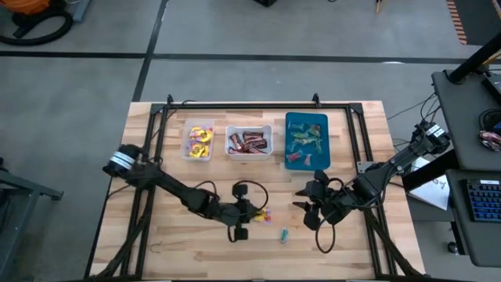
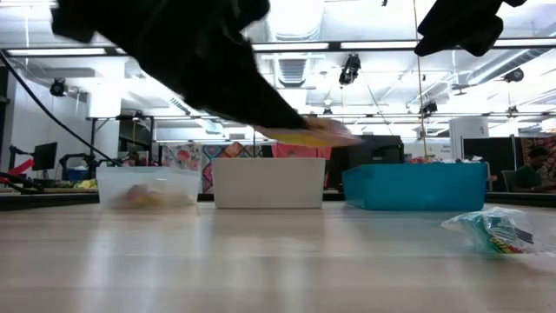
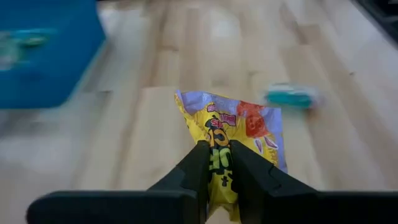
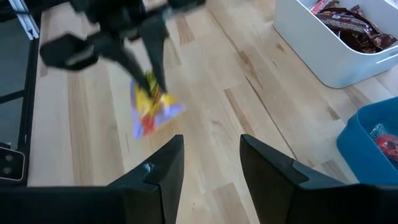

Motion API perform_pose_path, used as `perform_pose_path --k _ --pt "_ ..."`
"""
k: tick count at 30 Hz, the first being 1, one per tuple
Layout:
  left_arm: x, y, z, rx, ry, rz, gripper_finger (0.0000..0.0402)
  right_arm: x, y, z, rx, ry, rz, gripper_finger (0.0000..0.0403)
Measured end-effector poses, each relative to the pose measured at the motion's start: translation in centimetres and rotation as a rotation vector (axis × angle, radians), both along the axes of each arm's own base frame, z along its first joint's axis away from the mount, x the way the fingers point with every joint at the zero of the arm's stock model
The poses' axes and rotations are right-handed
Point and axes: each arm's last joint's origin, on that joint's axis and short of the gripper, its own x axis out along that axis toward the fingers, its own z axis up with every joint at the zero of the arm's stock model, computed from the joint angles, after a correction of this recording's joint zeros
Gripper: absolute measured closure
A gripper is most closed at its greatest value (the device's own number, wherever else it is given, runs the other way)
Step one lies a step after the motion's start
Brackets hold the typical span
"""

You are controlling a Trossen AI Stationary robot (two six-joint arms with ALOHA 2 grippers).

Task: Sort candy
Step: Put the yellow candy into the transparent bin

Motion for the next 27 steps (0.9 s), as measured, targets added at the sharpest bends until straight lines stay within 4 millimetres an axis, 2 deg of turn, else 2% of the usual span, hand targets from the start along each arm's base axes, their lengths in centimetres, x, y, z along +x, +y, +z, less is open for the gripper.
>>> perform_pose_path --k 6,10,15,20,24,27 --pt "-3.1 1.9 4.6 0.127 0.090 0.118 0.0363 0.0 0.0 0.0 -0.002 -0.002 0.003 0.0255" --pt "-5.9 3.8 7.3 0.230 0.134 0.282 0.0363 0.0 0.0 0.0 -0.002 -0.003 0.003 0.0256" --pt "-9.8 7.2 9.4 0.296 0.209 0.536 0.0363 0.0 0.0 0.0 -0.008 -0.005 0.001 0.0262" --pt "-13.6 11.2 9.2 0.208 0.270 0.810 0.0363 0.0 -0.1 0.0 -0.022 -0.015 -0.014 0.0264" --pt "-15.8 14.2 7.5 0.013 0.266 1.044 0.0363 0.0 -0.1 -0.1 -0.024 -0.015 -0.015 0.0260" --pt "-16.9 15.9 6.0 -0.095 0.310 1.135 0.0363 0.0 -0.1 -0.1 -0.024 -0.015 -0.015 0.0259"
